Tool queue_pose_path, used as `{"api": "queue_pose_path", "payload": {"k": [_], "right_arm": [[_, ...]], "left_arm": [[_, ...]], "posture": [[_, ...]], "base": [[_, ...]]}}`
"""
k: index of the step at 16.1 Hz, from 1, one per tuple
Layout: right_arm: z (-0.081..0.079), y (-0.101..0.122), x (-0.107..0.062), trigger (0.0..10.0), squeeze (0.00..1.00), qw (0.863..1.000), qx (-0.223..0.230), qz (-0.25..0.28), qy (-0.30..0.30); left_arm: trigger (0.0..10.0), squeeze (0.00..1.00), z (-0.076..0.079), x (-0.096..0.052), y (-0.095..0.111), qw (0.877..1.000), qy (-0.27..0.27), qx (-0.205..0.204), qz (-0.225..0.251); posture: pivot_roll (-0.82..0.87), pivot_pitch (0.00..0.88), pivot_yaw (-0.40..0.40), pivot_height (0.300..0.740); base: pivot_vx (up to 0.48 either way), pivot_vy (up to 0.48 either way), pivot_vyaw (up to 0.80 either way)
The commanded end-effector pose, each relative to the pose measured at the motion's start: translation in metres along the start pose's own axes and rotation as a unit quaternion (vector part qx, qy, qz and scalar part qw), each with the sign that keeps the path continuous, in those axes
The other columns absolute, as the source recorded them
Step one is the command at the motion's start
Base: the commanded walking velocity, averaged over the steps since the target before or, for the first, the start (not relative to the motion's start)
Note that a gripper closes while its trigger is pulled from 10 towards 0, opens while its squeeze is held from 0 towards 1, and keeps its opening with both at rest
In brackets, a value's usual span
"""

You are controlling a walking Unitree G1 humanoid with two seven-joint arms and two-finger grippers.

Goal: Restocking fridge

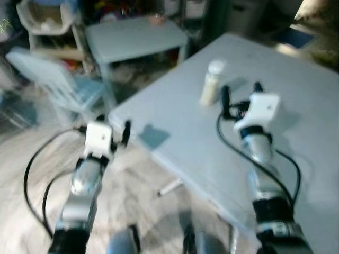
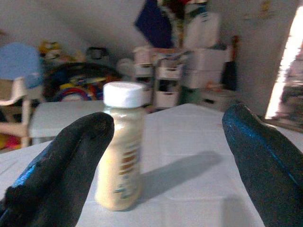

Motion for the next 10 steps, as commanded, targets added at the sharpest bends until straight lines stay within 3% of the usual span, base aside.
{"api": "queue_pose_path", "payload": {"k": [1, 5, 10], "right_arm": [[-0.007, 0.007, 0.011, 10.0, 0.00, 1.000, 0.007, 0.010, 0.026], [-0.005, 0.013, 0.017, 10.0, 0.00, 0.999, 0.010, 0.021, 0.023], [-0.004, 0.001, -0.019, 10.0, 0.00, 1.000, 0.009, 0.012, -0.020]], "left_arm": [[10.0, 0.00, 0.001, -0.004, -0.005, 1.000, -0.001, -0.002, -0.014], [10.0, 0.00, -0.002, -0.005, -0.006, 1.000, 0.002, 0.003, -0.021], [10.0, 0.00, -0.011, -0.010, -0.007, 1.000, 0.015, 0.001, -0.026]], "posture": [[0.08, 0.141, 0.004, 0.740], [0.09, 0.140, 0.007, 0.740], [0.07, 0.128, 0.012, 0.740]], "base": [[0.000, 0.000, 0.00], [0.000, 0.000, 0.00], [0.000, 0.000, 0.00]]}}
Point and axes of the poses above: a point about 5 cm out from each wrist's last joint towards the gripper, its own x axis pointing out of the wrist towards the gripper, its own y axis along the axis of the wrist's last joint, z = x × y, the point moved 2 cm from there along x, pointing out of the wrist towards the gripper, and after that the axes turned 2 degrees about x, right-handed, at the moved point
